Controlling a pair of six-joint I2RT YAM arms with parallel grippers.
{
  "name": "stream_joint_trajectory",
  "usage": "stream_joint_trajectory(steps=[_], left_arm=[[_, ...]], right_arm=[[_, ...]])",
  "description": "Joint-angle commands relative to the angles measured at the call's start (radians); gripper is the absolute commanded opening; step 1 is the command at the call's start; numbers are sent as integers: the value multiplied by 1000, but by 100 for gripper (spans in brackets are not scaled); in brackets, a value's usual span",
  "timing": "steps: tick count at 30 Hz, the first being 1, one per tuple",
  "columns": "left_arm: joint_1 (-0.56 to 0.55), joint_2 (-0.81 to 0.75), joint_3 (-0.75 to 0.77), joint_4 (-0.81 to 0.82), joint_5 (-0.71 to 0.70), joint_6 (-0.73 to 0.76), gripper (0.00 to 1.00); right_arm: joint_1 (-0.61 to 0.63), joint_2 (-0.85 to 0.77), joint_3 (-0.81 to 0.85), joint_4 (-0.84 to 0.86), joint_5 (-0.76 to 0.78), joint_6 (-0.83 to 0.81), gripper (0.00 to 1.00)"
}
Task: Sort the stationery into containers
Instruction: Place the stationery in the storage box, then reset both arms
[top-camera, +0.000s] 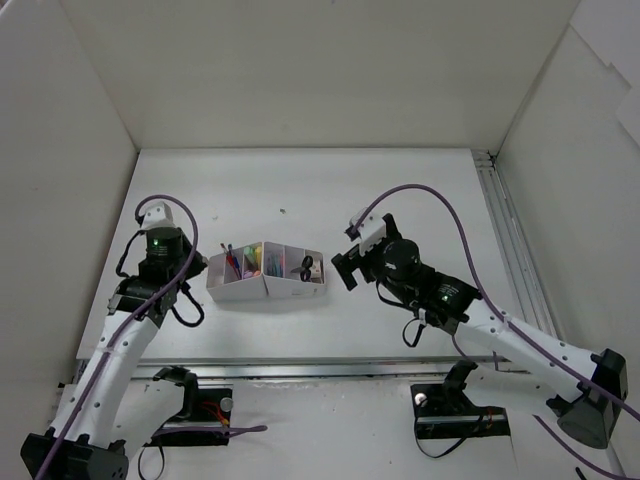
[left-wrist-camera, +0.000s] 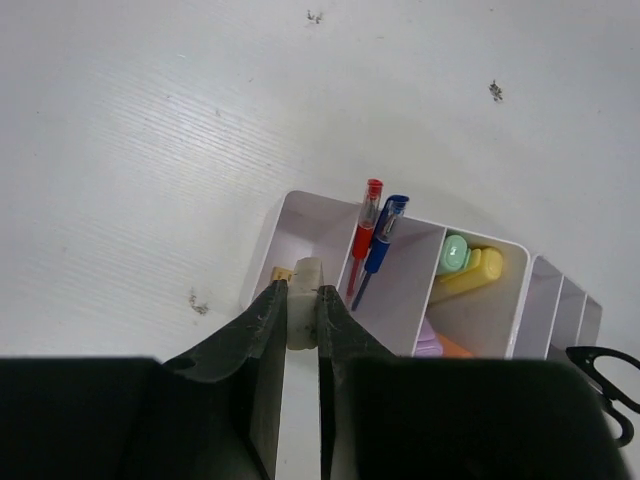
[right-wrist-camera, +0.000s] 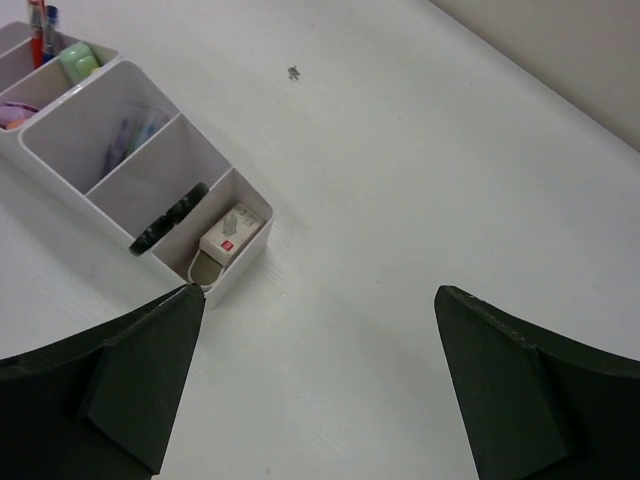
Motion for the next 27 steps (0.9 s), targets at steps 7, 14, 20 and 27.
stream_joint_trajectory(steps=[7, 14, 20, 27], left_arm=[[48, 120, 8, 66, 19, 29, 0], [57, 172, 12, 78, 90, 47, 20], [57, 174, 24, 84, 147, 83, 87], [57, -2, 39, 1, 79, -3, 100]], right_arm=[[-73, -45, -17, 5, 40, 46, 98], [-113, -71, -33, -27, 41, 65, 98], [-134, -113, -46, -36, 62, 75, 98], [-165, -167, -71, -53, 278, 244, 98]])
